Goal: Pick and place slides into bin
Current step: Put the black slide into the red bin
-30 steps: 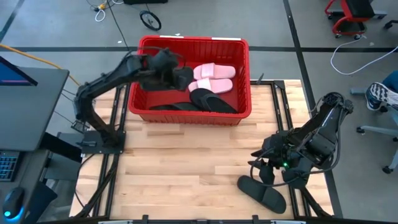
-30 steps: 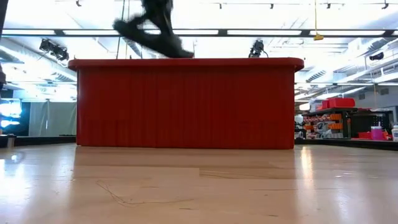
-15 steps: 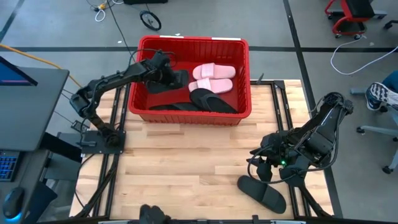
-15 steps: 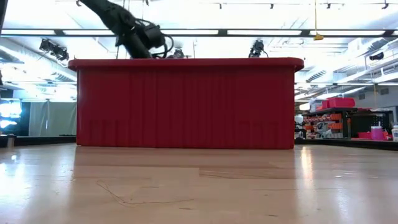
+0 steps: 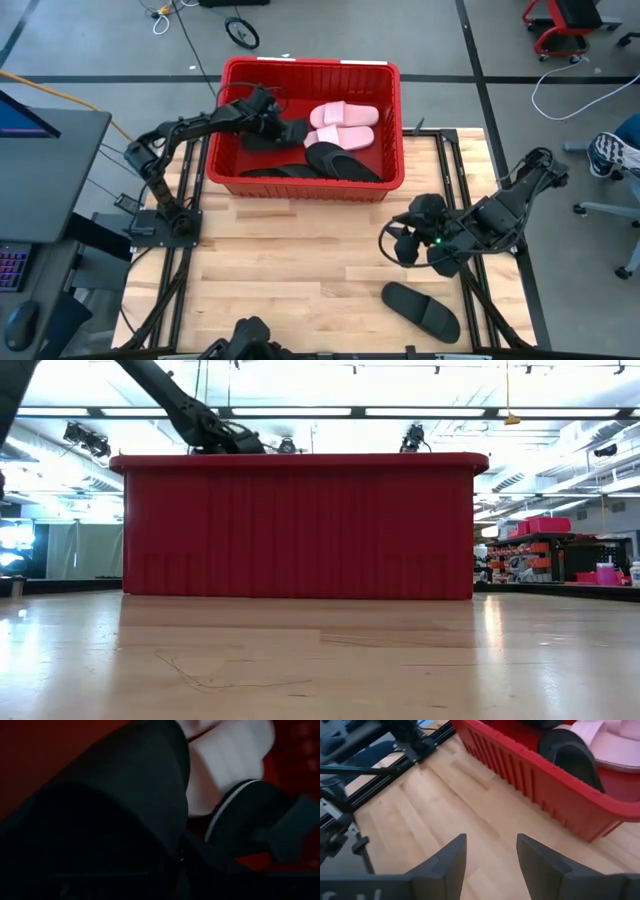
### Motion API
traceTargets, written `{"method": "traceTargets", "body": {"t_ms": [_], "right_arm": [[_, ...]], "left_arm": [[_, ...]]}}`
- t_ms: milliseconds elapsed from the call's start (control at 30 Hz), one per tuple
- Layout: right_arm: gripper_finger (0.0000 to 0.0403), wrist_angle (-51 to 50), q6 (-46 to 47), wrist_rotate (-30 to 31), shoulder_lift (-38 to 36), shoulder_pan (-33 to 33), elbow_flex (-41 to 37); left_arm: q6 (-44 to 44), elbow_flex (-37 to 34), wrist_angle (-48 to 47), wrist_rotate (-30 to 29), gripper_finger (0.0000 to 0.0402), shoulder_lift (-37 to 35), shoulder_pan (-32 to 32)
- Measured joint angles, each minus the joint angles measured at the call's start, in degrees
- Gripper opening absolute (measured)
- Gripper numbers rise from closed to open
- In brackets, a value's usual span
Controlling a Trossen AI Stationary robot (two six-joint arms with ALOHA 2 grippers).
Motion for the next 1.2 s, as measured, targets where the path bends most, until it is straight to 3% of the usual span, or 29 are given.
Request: {"method": "traceTargets", "body": {"t_ms": [200, 467, 600, 800, 1067, 1200], "right_arm": [[0.0179, -0.02, -0.29, -1.36, 0.0, -1.46, 0.0], [0.0179, 0.0, -1.73, -3.59, 0.0, -1.51, 0.0], [0.0179, 0.0, -1.63, -4.17, 0.0, -1.51, 0.0], [0.0179, -0.07, -2.18, -8.68, 0.0, -1.49, 0.0], [0.0179, -7.12, 1.98, -26.46, 0.0, -1.36, 0.0], [0.0179, -6.75, 6.94, -31.13, -0.04, 1.33, -1.3]], "left_arm": [[-1.31, 0.0, -1.64, 3.35, 0.0109, 2.54, -0.27], [0.05, 0.0, -2.07, 3.53, 0.0207, 2.55, 0.39], [-0.04, 0.28, -2.28, 3.51, 0.0236, 2.23, 1.31], [-0.98, 7.01, -5.9, 3.84, 0.0235, 1.93, 2.4], [4.53, 20.89, -17.72, 3.93, 0.0216, 1.75, 2.32], [4.56, 24.1, -23.55, 3.39, 0.0212, 1.75, 2.14]]}}
